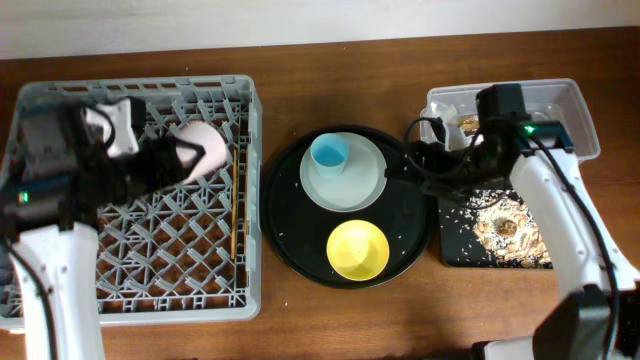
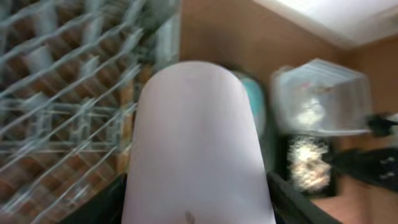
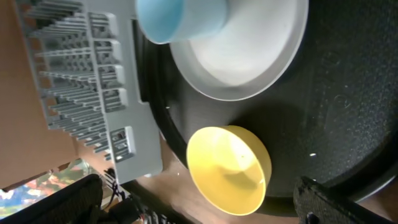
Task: Sort waste into correct bins and load items into the dishwasher rack
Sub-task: 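Carry the pink cup with the left gripper and place it in the rack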
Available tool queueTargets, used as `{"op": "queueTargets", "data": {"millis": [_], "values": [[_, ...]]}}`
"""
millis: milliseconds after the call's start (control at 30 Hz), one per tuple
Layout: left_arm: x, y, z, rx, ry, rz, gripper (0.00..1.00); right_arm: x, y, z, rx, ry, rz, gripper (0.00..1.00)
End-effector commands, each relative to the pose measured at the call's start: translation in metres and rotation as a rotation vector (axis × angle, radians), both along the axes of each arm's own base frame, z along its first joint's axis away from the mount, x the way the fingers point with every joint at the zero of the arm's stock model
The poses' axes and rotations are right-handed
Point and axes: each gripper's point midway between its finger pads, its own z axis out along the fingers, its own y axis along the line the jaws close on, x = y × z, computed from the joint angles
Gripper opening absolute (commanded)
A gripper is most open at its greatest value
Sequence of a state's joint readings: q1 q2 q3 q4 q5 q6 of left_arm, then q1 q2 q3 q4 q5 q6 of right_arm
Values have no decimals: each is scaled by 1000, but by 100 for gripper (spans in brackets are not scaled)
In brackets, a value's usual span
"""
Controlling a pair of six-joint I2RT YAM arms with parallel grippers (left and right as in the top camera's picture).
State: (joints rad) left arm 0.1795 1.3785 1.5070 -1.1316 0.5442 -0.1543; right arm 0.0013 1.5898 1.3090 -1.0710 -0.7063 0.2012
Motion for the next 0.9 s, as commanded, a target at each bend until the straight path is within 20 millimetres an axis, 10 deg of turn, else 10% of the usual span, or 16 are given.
{"op": "queueTargets", "data": {"millis": [0, 233, 433, 600, 767, 867], "values": [[32, 25, 8, 306, 25, 21, 43, 4, -4, -20, -14, 55, 1, 99], [80, 35, -83, 366, 258, 2, 42, 6, -4, -31, -14, 85, 1, 99], [101, 37, -123, 370, 309, -6, 54, 6, -4, -31, -14, 85, 1, 99], [104, 38, -129, 370, 313, -6, 99, 6, -4, -31, -14, 85, 1, 99], [104, 39, -120, 370, 295, 0, 99, 6, -4, -31, -14, 85, 1, 99], [102, 35, -73, 357, 184, 11, 99, 6, -4, -31, -14, 85, 1, 99]]}}
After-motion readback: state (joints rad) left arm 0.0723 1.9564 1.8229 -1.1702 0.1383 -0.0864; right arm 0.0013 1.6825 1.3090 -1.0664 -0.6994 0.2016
